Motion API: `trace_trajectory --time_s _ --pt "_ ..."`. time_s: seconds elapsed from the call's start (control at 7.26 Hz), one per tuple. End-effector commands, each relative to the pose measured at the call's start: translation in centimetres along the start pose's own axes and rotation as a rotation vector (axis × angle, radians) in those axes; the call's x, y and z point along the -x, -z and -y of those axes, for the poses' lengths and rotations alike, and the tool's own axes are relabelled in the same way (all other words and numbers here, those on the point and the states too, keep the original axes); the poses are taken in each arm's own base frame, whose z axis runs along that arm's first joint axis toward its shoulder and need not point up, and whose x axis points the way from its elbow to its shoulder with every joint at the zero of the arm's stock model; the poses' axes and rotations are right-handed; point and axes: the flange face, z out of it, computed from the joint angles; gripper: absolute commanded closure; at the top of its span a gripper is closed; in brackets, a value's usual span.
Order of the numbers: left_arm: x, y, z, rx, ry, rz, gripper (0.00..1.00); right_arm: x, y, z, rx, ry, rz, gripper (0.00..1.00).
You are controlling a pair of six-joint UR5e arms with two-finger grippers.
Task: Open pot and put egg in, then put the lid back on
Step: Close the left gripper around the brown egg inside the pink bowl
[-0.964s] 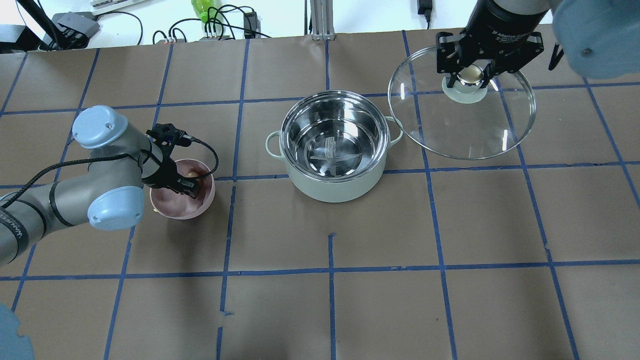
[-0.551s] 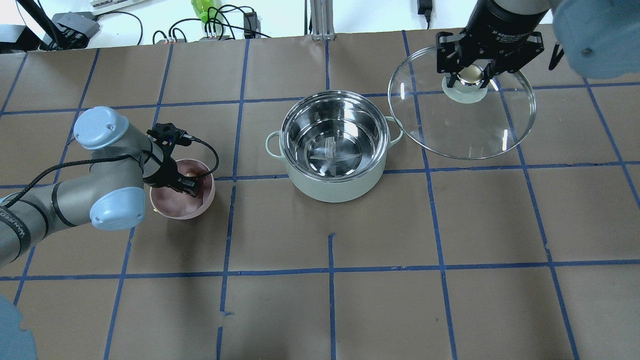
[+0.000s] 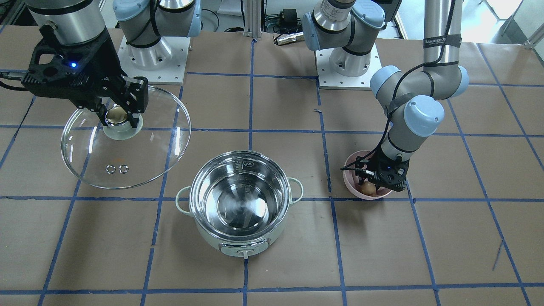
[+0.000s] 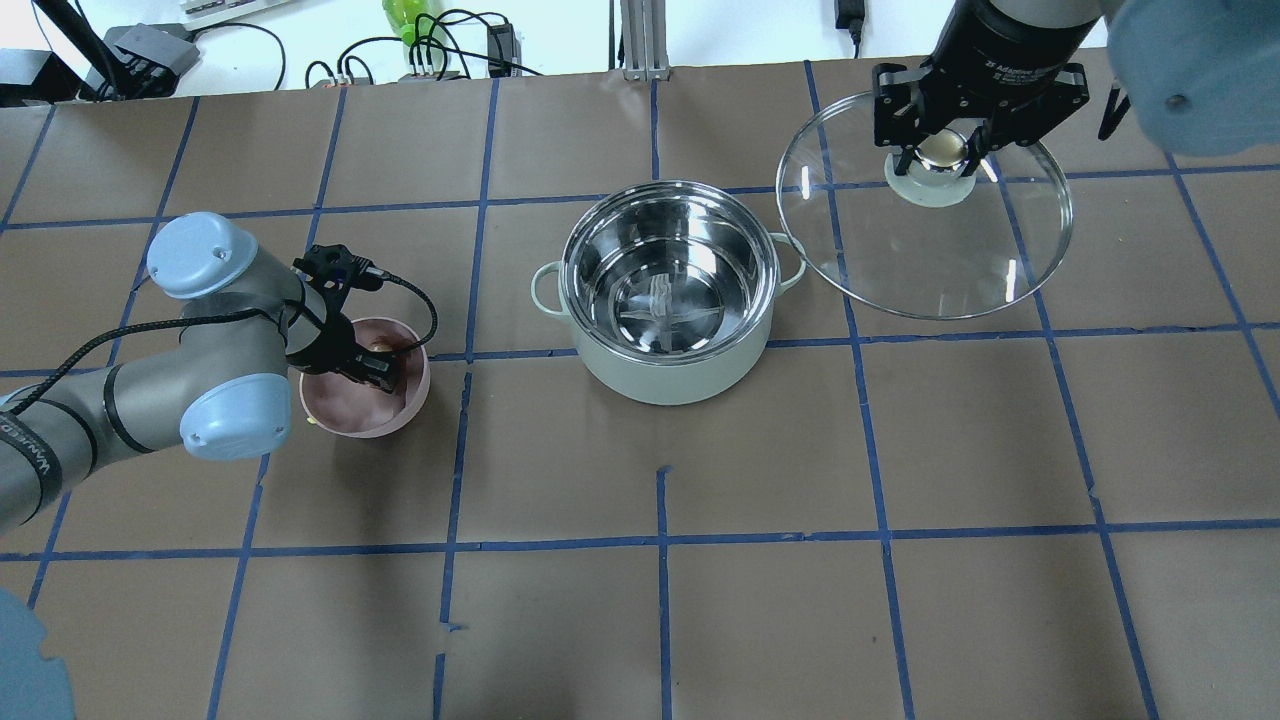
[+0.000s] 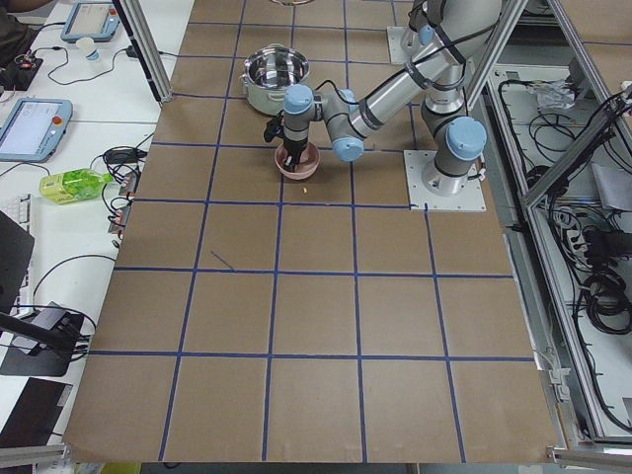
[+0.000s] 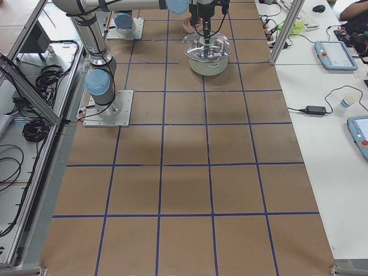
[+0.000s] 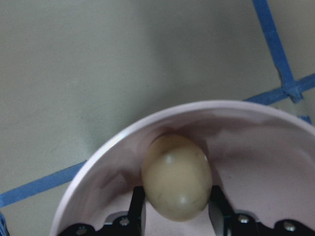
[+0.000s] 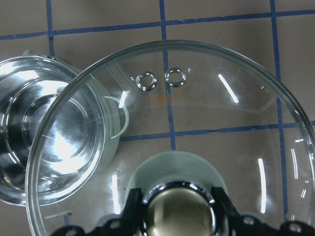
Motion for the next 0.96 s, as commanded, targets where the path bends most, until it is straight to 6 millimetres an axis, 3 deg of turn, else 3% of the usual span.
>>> trace_trajectory --time_s 0.0,0.55,0.83 --pt "0.09 0.17 0.13 -0.018 -0.001 0.014 0.46 0.0 0.01 0.03 -0.001 0.0 0.0 0.99" --pt "0.11 0.09 0.21 -0.019 -0.001 0.011 0.34 0.0 0.01 0.03 -0.001 0.0 0.0 0.99" --pt "0.01 -0.02 0.19 -0.019 0.002 0.009 0.34 0.0 0.08 0.05 -0.002 0.0 0.0 0.99"
